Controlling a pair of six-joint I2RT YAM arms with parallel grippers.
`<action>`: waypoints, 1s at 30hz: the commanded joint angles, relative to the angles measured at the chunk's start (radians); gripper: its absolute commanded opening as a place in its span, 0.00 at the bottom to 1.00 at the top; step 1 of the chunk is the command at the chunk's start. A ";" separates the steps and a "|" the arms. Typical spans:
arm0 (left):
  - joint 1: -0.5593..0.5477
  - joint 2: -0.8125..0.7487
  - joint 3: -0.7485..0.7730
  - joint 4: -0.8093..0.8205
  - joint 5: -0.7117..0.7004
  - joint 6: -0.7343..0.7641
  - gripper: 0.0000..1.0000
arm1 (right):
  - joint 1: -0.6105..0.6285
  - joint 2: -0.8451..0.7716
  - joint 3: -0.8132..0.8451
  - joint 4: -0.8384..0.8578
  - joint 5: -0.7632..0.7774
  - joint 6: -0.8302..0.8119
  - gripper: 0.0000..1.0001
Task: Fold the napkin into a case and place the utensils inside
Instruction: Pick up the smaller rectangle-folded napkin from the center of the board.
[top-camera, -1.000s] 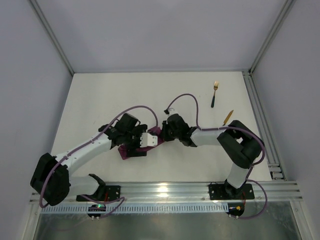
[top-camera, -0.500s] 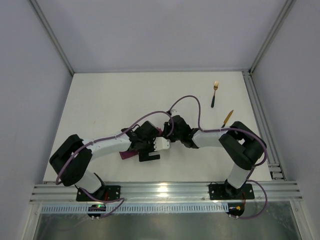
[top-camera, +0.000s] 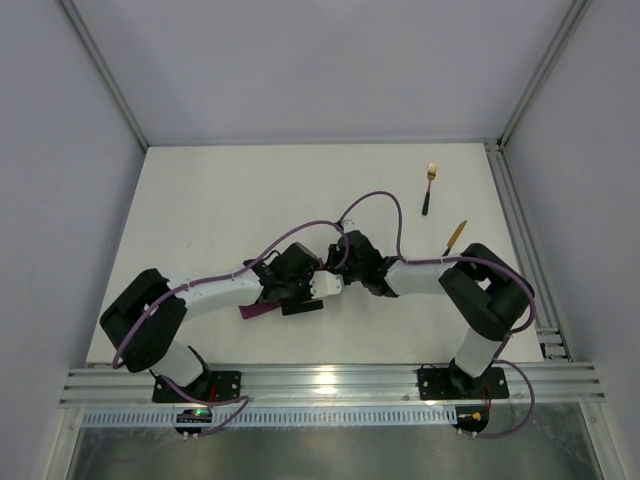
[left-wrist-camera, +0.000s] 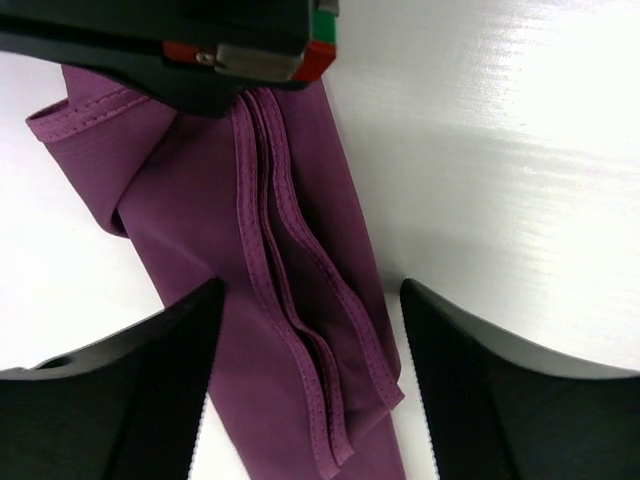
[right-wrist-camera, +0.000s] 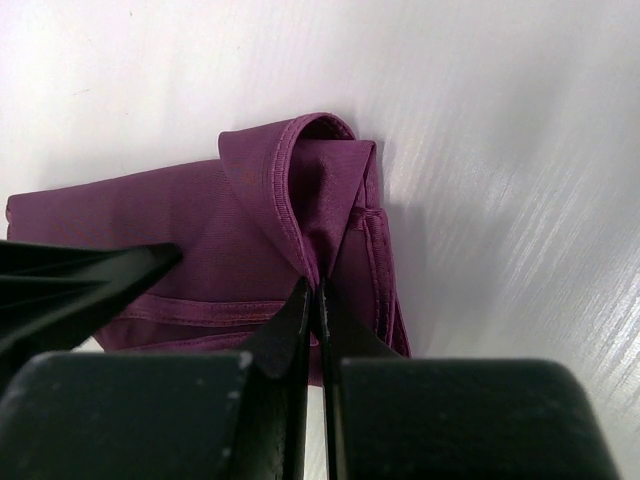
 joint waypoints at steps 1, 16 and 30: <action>-0.004 0.023 -0.037 -0.013 0.032 0.019 0.68 | 0.009 -0.058 0.001 0.002 -0.013 -0.007 0.04; -0.004 0.064 -0.015 -0.087 0.073 0.053 0.19 | 0.009 -0.076 0.002 -0.001 -0.016 -0.019 0.08; 0.009 -0.020 -0.004 -0.219 0.268 0.146 0.19 | 0.003 -0.331 -0.090 -0.061 -0.040 -0.252 0.48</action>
